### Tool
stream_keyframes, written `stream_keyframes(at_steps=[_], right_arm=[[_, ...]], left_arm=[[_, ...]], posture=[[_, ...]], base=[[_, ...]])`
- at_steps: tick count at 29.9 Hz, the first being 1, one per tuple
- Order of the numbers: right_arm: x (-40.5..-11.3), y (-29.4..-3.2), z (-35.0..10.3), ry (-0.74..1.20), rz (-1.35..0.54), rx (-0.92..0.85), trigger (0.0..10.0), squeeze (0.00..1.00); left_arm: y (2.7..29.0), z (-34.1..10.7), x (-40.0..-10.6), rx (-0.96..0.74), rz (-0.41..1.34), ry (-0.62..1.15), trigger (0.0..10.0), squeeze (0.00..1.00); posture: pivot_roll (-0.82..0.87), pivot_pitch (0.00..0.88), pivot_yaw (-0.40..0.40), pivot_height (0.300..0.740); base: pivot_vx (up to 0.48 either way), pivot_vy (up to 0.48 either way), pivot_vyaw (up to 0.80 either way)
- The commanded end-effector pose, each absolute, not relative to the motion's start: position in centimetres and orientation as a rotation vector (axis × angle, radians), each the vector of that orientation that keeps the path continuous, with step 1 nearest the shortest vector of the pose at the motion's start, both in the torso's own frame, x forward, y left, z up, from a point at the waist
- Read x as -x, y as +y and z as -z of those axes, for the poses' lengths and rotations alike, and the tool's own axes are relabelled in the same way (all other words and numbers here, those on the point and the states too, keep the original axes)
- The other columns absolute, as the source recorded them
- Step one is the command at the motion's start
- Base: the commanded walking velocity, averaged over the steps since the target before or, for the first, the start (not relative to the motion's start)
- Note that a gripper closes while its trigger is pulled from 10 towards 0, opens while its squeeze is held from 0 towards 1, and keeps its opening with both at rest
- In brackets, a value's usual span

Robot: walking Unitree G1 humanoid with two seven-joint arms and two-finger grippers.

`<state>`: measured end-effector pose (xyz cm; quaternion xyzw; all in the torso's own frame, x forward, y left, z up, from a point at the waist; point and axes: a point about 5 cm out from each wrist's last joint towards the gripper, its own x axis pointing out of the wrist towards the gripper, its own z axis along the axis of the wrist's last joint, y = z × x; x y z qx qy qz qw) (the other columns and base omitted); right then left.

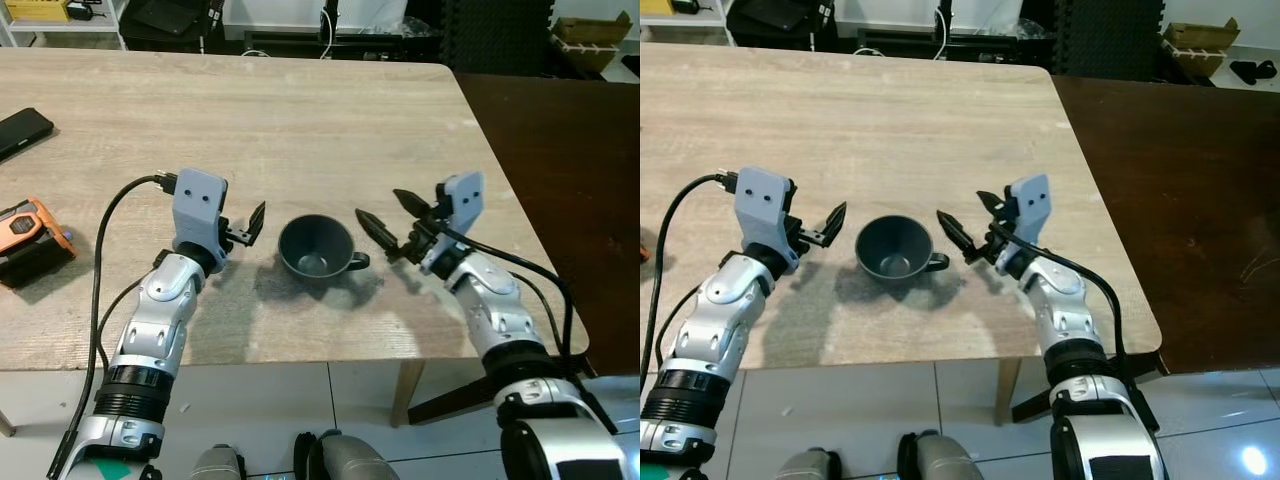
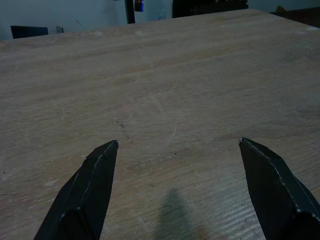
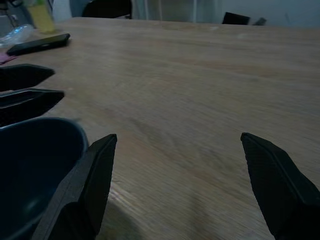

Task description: Setting the table

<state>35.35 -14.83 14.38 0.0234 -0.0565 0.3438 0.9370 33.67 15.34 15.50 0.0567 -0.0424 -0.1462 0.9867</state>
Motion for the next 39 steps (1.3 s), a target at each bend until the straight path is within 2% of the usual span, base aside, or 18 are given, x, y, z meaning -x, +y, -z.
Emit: stream_keyframes(at_steps=[1, 18, 24, 28, 35, 39], right_arm=[[-35.2, -14.4, -13.9, -0.095, -0.745, -0.027, 10.0, 0.0], [-33.5, -14.2, -14.1, -0.101, -0.941, -0.021, 10.0, 0.0], [-33.6, -16.2, -15.7, -0.21, -0.808, -0.026, 10.0, 0.0], [-31.9, -17.0, -16.5, -0.244, -0.834, -0.021, 10.0, 0.0], [-27.3, -16.4, -13.8, -0.127, -1.018, 0.131, 10.0, 0.0], [-26.4, -16.1, -13.2, -0.147, -1.027, 0.106, 10.0, 0.0]], left_arm=[[15.2, -14.9, -33.4, -0.119, 0.294, -0.068, 10.0, 0.0], [14.8, -15.1, -33.6, -0.116, 0.289, -0.076, 10.0, 0.0], [14.9, -15.1, -33.5, -0.116, 0.288, -0.076, 10.0, 0.0], [15.1, -15.0, -33.3, -0.118, 0.284, -0.072, 10.0, 0.0], [15.3, -14.9, -33.2, -0.121, 0.286, -0.064, 10.0, 0.0], [15.2, -14.7, -33.2, -0.122, 0.29, -0.058, 10.0, 0.0]], posture=[[0.09, 0.079, -0.046, 0.74], [0.08, 0.083, -0.044, 0.74], [0.08, 0.086, -0.045, 0.74], [0.09, 0.09, -0.045, 0.74], [0.08, 0.097, -0.032, 0.74], [0.07, 0.097, -0.024, 0.74]], base=[[0.0, 0.0, 0.0], [0.0, 0.0, 0.0], [0.0, 0.0, 0.0], [0.0, 0.0, 0.0], [0.0, 0.0, 0.0], [0.0, 0.0, 0.0]])
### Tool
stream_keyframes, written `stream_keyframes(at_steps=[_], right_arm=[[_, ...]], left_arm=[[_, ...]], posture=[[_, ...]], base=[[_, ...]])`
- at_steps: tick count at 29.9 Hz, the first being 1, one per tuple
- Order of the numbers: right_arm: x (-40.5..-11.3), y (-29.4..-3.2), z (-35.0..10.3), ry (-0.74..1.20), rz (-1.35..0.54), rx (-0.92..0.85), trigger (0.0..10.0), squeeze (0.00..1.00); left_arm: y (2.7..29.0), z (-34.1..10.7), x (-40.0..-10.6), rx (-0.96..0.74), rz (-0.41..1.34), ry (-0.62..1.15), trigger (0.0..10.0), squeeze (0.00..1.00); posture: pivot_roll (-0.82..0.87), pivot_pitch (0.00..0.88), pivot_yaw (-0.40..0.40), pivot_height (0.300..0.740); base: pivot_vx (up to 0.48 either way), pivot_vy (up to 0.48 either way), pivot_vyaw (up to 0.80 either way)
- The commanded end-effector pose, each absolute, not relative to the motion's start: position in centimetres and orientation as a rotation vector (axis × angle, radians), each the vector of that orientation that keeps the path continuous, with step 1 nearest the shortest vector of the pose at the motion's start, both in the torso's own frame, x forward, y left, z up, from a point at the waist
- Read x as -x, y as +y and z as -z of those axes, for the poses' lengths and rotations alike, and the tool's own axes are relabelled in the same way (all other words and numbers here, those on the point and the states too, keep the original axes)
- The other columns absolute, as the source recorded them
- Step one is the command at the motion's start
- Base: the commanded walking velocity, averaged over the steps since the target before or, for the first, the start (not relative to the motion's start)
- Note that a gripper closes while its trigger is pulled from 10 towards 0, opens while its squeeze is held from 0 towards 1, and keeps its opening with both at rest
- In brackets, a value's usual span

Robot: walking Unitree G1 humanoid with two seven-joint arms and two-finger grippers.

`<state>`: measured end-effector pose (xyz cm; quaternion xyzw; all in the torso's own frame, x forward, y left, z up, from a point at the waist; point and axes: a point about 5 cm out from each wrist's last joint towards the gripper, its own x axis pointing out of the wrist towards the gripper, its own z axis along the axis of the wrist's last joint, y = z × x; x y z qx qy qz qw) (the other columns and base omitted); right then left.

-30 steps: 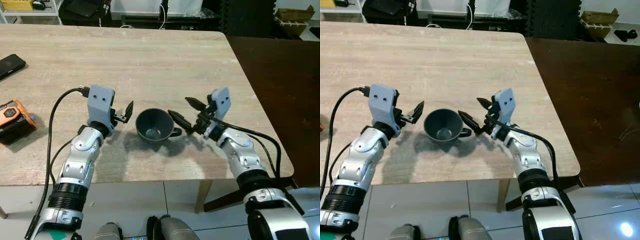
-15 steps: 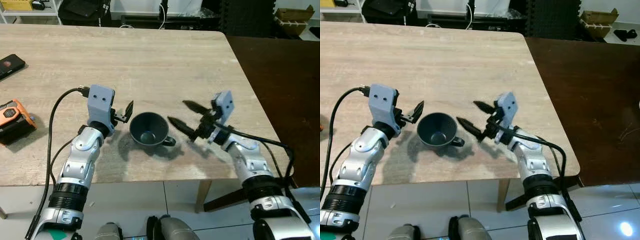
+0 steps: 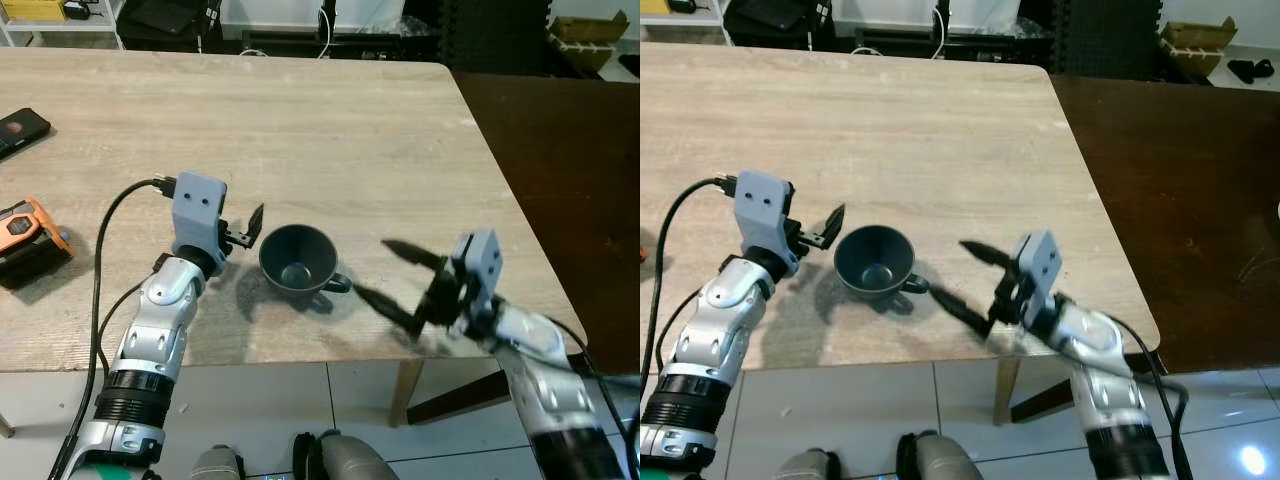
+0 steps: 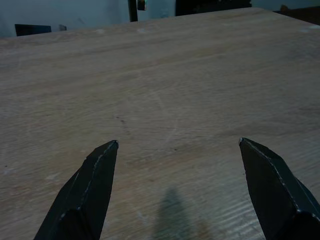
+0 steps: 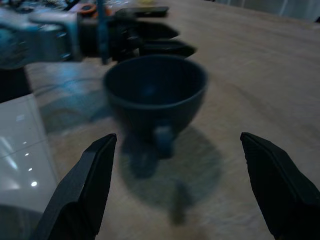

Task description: Setting the table

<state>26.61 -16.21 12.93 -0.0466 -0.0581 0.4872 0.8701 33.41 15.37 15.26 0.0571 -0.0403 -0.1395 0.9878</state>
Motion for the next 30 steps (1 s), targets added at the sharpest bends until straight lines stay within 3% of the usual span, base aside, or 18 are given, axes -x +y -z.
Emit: stream_keyframes(at_steps=[1, 11, 22, 30], right_arm=[[-26.2, -15.9, -13.1, -0.141, -1.03, 0.094, 10.0, 0.0], [-26.1, -15.0, -12.0, -0.098, -1.04, 0.124, 10.0, 0.0], [-29.1, -13.6, -10.7, -0.054, -1.06, 0.175, 10.0, 0.0], [-29.1, -13.4, -11.0, -0.077, -1.116, 0.133, 10.0, 0.0]], left_arm=[[15.2, -14.7, -33.2, -0.124, 0.294, -0.055, 10.0, 0.0], [15.5, -14.9, -33.2, -0.124, 0.286, -0.058, 10.0, 0.0], [15.4, -14.8, -33.0, -0.128, 0.298, -0.055, 10.0, 0.0], [15.6, -14.8, -32.9, -0.131, 0.299, -0.049, 10.0, 0.0]], posture=[[0.08, 0.096, -0.021, 0.74], [0.09, 0.096, -0.032, 0.74], [0.09, 0.099, -0.038, 0.74], [0.11, 0.105, -0.048, 0.74]], base=[[0.0, 0.0, 0.0], [0.0, 0.0, 0.0], [0.0, 0.0, 0.0], [0.0, 0.0, 0.0]])
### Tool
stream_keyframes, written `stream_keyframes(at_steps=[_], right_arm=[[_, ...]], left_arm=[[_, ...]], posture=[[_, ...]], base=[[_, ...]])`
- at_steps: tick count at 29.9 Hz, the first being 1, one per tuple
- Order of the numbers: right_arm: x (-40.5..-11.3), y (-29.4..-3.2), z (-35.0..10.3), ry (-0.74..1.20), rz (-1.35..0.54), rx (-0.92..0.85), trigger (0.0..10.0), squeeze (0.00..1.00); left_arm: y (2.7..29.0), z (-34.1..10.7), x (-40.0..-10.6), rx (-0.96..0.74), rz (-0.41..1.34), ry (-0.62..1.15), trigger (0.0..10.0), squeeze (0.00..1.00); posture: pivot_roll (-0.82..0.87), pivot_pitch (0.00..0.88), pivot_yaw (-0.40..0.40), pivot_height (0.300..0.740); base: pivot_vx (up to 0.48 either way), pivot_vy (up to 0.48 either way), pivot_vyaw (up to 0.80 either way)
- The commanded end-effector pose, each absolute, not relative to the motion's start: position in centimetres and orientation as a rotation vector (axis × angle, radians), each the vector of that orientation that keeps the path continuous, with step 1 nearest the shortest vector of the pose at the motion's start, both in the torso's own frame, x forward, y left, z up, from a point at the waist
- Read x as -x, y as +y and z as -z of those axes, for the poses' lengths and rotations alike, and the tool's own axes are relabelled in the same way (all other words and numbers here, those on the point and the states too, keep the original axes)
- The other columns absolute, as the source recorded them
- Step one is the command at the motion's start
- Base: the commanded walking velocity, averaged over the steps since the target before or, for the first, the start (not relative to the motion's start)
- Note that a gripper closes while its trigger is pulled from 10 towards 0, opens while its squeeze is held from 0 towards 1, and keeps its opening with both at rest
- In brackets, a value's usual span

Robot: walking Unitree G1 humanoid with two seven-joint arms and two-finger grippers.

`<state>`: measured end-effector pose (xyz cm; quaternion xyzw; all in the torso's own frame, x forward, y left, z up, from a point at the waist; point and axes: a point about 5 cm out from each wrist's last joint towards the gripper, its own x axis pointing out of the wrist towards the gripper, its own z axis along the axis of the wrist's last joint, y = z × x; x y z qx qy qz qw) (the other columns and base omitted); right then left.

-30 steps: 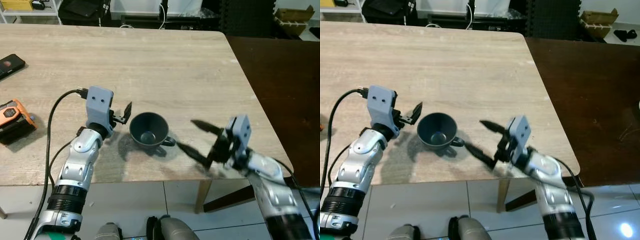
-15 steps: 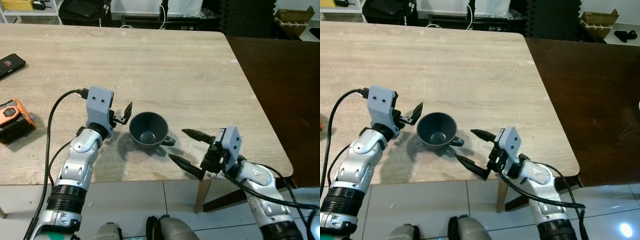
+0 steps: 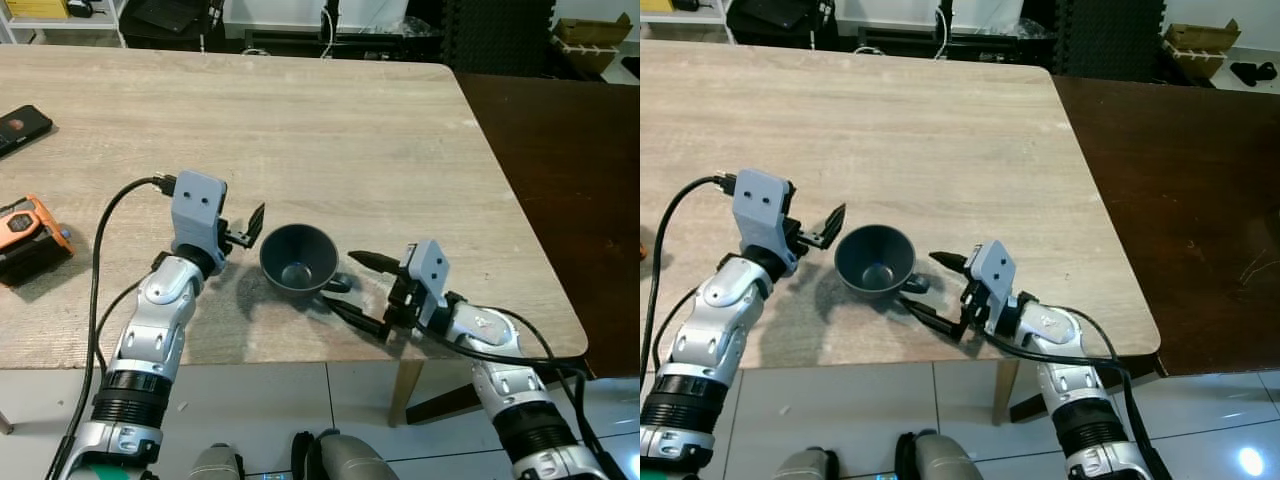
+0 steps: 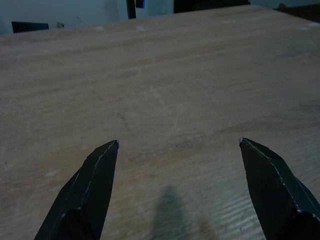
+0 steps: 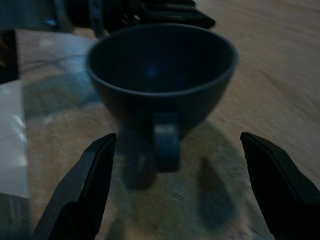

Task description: Setting the table

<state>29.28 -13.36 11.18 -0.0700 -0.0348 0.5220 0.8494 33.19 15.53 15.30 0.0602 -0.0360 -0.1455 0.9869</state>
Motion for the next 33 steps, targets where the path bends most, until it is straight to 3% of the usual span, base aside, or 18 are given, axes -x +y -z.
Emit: stream_keyframes(at_steps=[1, 7, 8, 10, 11, 12, 14, 15, 16, 18, 20, 21, 24, 26, 33], right_arm=[[-29.0, -13.3, -11.0, -0.078, -1.122, 0.127, 10.0, 0.0], [-28.7, -13.2, -11.2, -0.098, -1.157, 0.091, 10.0, 0.0], [-28.6, -13.2, -11.6, -0.123, -1.154, 0.069, 8.5, 0.0], [-28.5, -13.2, -11.7, -0.129, -1.154, 0.065, 8.5, 0.0], [-28.4, -13.1, -11.8, -0.134, -1.154, 0.053, 4.9, 0.0], [-28.3, -13.1, -11.9, -0.136, -1.155, 0.046, 4.3, 0.0], [-28.2, -13.1, -11.9, -0.136, -1.155, 0.04, 4.3, 0.0], [-28.0, -13.2, -11.8, -0.135, -1.154, 0.036, 3.5, 0.0], [-28.0, -13.2, -11.8, -0.135, -1.154, 0.036, 3.5, 0.0], [-27.9, -13.1, -11.7, -0.131, -1.149, 0.04, 7.6, 0.0], [-27.8, -13.0, -11.6, -0.131, -1.148, 0.041, 8.1, 0.0], [-27.8, -13.1, -11.6, -0.125, -1.146, 0.044, 9.0, 0.0], [-27.7, -13.1, -11.5, -0.121, -1.144, 0.045, 9.0, 0.0], [-27.7, -13.3, -11.1, -0.095, -1.134, 0.054, 10.0, 0.0], [-27.6, -13.5, -11.1, -0.088, -1.117, 0.036, 9.9, 0.0]], left_arm=[[15.6, -14.8, -32.9, -0.133, 0.299, -0.05, 10.0, 0.0], [15.7, -15.0, -32.9, -0.134, 0.298, -0.05, 10.0, 0.0], [15.7, -14.9, -32.9, -0.133, 0.302, -0.046, 10.0, 0.0], [15.7, -14.9, -32.8, -0.133, 0.303, -0.045, 10.0, 0.0], [15.7, -14.8, -32.8, -0.134, 0.307, -0.042, 10.0, 0.0], [15.7, -14.8, -32.8, -0.135, 0.309, -0.041, 10.0, 0.0], [15.7, -14.7, -32.8, -0.136, 0.311, -0.039, 10.0, 0.0], [15.7, -14.7, -32.8, -0.136, 0.313, -0.038, 10.0, 0.0], [15.7, -14.7, -32.8, -0.136, 0.313, -0.038, 10.0, 0.0], [15.7, -14.8, -32.7, -0.139, 0.323, -0.037, 10.0, 0.0], [15.8, -14.8, -32.7, -0.141, 0.326, -0.036, 10.0, 0.0], [15.8, -14.8, -32.7, -0.142, 0.328, -0.035, 10.0, 0.0], [15.7, -14.8, -32.7, -0.143, 0.33, -0.034, 10.0, 0.0], [15.5, -14.8, -32.8, -0.144, 0.337, -0.033, 10.0, 0.0], [15.3, -14.7, -32.9, -0.145, 0.345, -0.031, 10.0, 0.0]], posture=[[0.11, 0.105, -0.048, 0.74], [0.11, 0.113, -0.044, 0.74], [0.11, 0.114, -0.04, 0.74], [0.11, 0.114, -0.04, 0.74], [0.11, 0.116, -0.037, 0.74], [0.11, 0.116, -0.037, 0.74], [0.11, 0.116, -0.037, 0.74], [0.11, 0.119, -0.031, 0.74], [0.11, 0.119, -0.031, 0.74], [0.11, 0.116, -0.026, 0.74], [0.11, 0.115, -0.02, 0.74], [0.1, 0.115, -0.016, 0.74], [0.1, 0.115, -0.016, 0.74], [0.1, 0.114, -0.012, 0.74], [0.1, 0.108, -0.009, 0.74]], base=[[0.0, 0.0, 0.0], [0.0, 0.0, 0.0], [0.0, 0.0, 0.0], [0.0, 0.0, 0.0], [0.0, 0.0, 0.0], [0.0, 0.0, 0.0], [0.0, 0.0, 0.0], [0.0, 0.0, 0.0], [0.0, 0.0, 0.0], [0.0, 0.0, 0.0], [0.0, 0.0, 0.0], [0.0, 0.0, 0.0], [0.0, 0.0, 0.0], [0.0, 0.0, 0.0], [0.0, 0.0, 0.0]])
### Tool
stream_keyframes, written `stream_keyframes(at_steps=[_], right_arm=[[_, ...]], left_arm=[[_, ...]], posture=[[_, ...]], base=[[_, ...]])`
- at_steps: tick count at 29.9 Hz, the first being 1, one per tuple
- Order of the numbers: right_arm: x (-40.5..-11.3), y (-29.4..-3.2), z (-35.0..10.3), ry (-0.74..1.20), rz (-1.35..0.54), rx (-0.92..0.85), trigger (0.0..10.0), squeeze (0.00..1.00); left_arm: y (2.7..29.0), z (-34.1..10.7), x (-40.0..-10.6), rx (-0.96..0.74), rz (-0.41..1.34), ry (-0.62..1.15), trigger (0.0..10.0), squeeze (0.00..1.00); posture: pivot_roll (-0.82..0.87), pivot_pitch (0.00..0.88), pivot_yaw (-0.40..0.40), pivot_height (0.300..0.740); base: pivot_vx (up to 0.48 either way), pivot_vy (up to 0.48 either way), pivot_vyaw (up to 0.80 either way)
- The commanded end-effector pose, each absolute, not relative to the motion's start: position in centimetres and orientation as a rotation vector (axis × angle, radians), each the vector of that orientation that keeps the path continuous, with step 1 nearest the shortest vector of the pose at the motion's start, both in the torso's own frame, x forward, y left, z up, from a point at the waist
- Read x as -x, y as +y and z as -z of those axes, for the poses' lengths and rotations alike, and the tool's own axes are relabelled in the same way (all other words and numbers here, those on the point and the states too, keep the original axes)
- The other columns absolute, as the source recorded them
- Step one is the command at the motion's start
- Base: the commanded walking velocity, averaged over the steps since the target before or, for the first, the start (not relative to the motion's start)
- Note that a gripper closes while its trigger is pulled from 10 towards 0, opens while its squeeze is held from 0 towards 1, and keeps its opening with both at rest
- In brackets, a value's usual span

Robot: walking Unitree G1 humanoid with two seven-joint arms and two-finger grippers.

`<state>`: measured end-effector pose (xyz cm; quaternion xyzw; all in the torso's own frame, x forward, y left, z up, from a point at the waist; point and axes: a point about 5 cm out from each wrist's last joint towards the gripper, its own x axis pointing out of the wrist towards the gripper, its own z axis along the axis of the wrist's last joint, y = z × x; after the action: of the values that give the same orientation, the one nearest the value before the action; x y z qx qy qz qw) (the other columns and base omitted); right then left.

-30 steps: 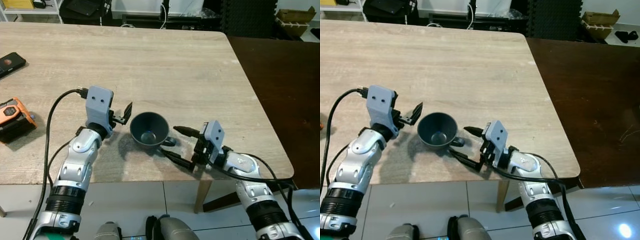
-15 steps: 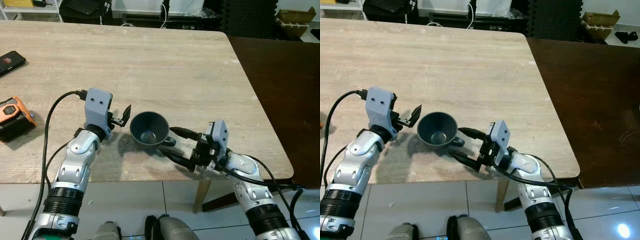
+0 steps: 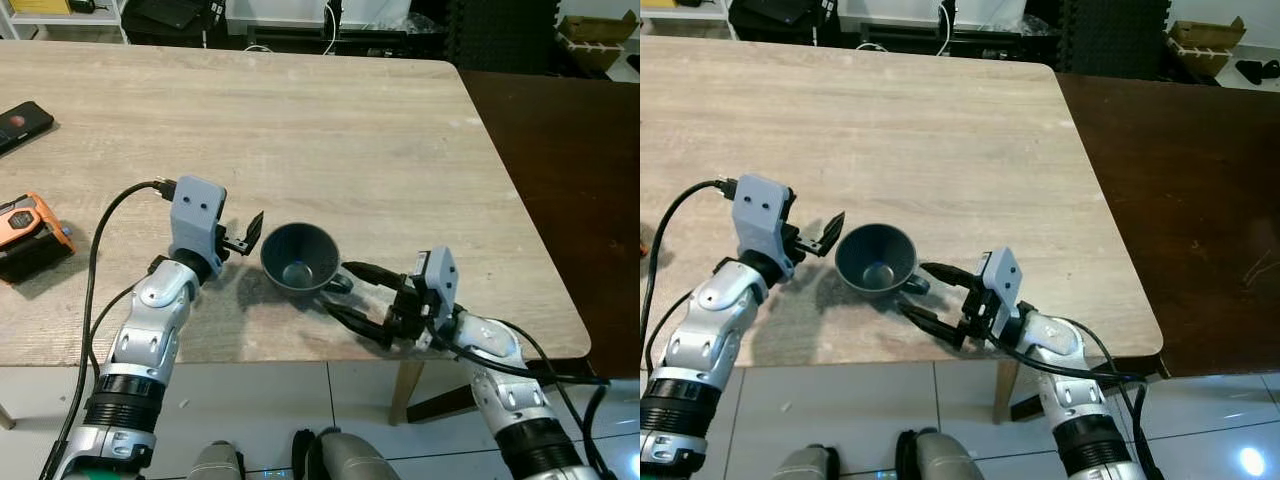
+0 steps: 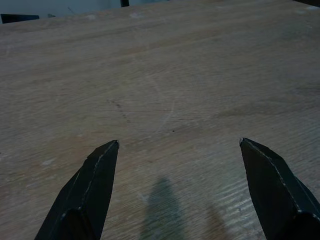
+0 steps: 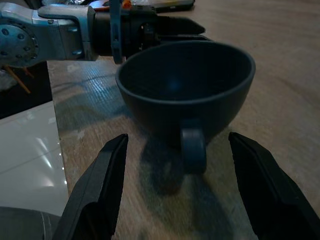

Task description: Setting the table

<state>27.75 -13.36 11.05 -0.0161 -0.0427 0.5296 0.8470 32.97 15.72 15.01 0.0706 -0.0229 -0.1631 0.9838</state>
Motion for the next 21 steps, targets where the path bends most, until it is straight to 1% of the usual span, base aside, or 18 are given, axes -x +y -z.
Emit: stream_keyframes(at_steps=[1, 2, 4, 6, 7, 8, 9, 10, 12, 13, 14, 15, 17, 18, 19, 20, 21], right_arm=[[-27.54, -13.44, -11.08, -0.087, -1.118, 0.036, 9.4, 0.0], [-27.54, -13.44, -11.08, -0.087, -1.118, 0.036, 9.4, 0.0], [-27.43, -13.38, -10.93, -0.081, -1.12, 0.033, 8.9, 0.0], [-27.42, -13.37, -10.91, -0.08, -1.12, 0.032, 8.9, 0.0], [-27.42, -13.36, -10.91, -0.08, -1.119, 0.031, 8.0, 0.0], [-27.42, -13.36, -10.91, -0.08, -1.119, 0.031, 8.0, 0.0], [-27.42, -13.34, -10.9, -0.08, -1.118, 0.029, 6.9, 0.0], [-27.44, -13.32, -10.86, -0.078, -1.117, 0.028, 6.4, 0.0], [-27.45, -13.31, -10.83, -0.077, -1.116, 0.027, 6.4, 0.0], [-27.46, -13.29, -10.75, -0.072, -1.114, 0.026, 6.1, 0.0], [-27.48, -13.28, -10.67, -0.068, -1.112, 0.026, 6.1, 0.0], [-27.49, -13.28, -10.59, -0.063, -1.109, 0.026, 6.5, 0.0], [-27.53, -13.27, -10.54, -0.06, -1.106, 0.027, 6.6, 0.0], [-27.57, -13.27, -10.5, -0.057, -1.103, 0.027, 6.9, 0.0], [-27.64, -13.28, -10.47, -0.052, -1.097, 0.027, 7.7, 0.0], [-27.64, -13.28, -10.47, -0.052, -1.097, 0.027, 7.7, 0.0], [-27.73, -13.28, -10.44, -0.05, -1.093, 0.027, 9.0, 0.0]], left_arm=[[15.3, -14.73, -32.87, -0.145, 0.346, -0.03, 10.0, 0.0], [15.3, -14.73, -32.87, -0.145, 0.346, -0.03, 10.0, 0.0], [15.33, -14.71, -32.89, -0.146, 0.346, -0.03, 10.0, 0.0], [15.34, -14.71, -32.89, -0.147, 0.346, -0.03, 10.0, 0.0], [15.35, -14.72, -32.9, -0.147, 0.347, -0.03, 10.0, 0.0], [15.35, -14.72, -32.9, -0.147, 0.347, -0.03, 10.0, 0.0], [15.35, -14.73, -32.91, -0.148, 0.348, -0.03, 10.0, 0.0], [15.34, -14.73, -32.93, -0.149, 0.35, -0.03, 10.0, 0.0], [15.33, -14.73, -32.94, -0.149, 0.351, -0.03, 10.0, 0.0], [15.32, -14.73, -32.95, -0.149, 0.352, -0.03, 10.0, 0.0], [15.31, -14.74, -32.96, -0.15, 0.353, -0.031, 10.0, 0.0], [15.31, -14.75, -32.97, -0.15, 0.353, -0.032, 10.0, 0.0], [15.3, -14.77, -32.99, -0.149, 0.354, -0.032, 10.0, 0.0], [15.3, -14.79, -33.01, -0.15, 0.354, -0.033, 10.0, 0.0], [15.31, -14.81, -33.03, -0.149, 0.354, -0.033, 10.0, 0.0], [15.31, -14.81, -33.03, -0.149, 0.354, -0.033, 10.0, 0.0], [15.32, -14.81, -33.03, -0.15, 0.354, -0.033, 10.0, 0.0]], posture=[[0.1, 0.108, -0.009, 0.74], [0.1, 0.108, -0.009, 0.74], [0.1, 0.103, -0.008, 0.74], [0.1, 0.103, -0.008, 0.74], [0.1, 0.103, -0.008, 0.74], [0.1, 0.103, -0.008, 0.74], [0.1, 0.103, -0.008, 0.74], [0.11, 0.094, -0.005, 0.74], [0.11, 0.094, -0.005, 0.74], [0.11, 0.094, -0.005, 0.74], [0.11, 0.094, -0.005, 0.74], [0.11, 0.094, -0.005, 0.74], [0.11, 0.088, -0.006, 0.74], [0.11, 0.088, -0.006, 0.74], [0.11, 0.089, -0.006, 0.74], [0.11, 0.089, -0.006, 0.74], [0.11, 0.089, -0.006, 0.74]], base=[[0.0, 0.0, 0.0], [0.0, 0.0, 0.0], [0.0, 0.0, 0.0], [0.0, 0.0, 0.0], [0.0, 0.0, 0.0], [0.0, 0.0, 0.0], [0.0, 0.0, 0.0], [0.0, 0.0, 0.0], [0.0, 0.0, 0.0], [0.0, 0.0, 0.0], [0.0, 0.0, 0.0], [0.0, 0.0, 0.0], [0.0, 0.0, 0.0], [0.0, 0.0, 0.0], [0.0, 0.0, 0.0], [0.0, 0.0, 0.0], [0.0, 0.0, 0.0]])
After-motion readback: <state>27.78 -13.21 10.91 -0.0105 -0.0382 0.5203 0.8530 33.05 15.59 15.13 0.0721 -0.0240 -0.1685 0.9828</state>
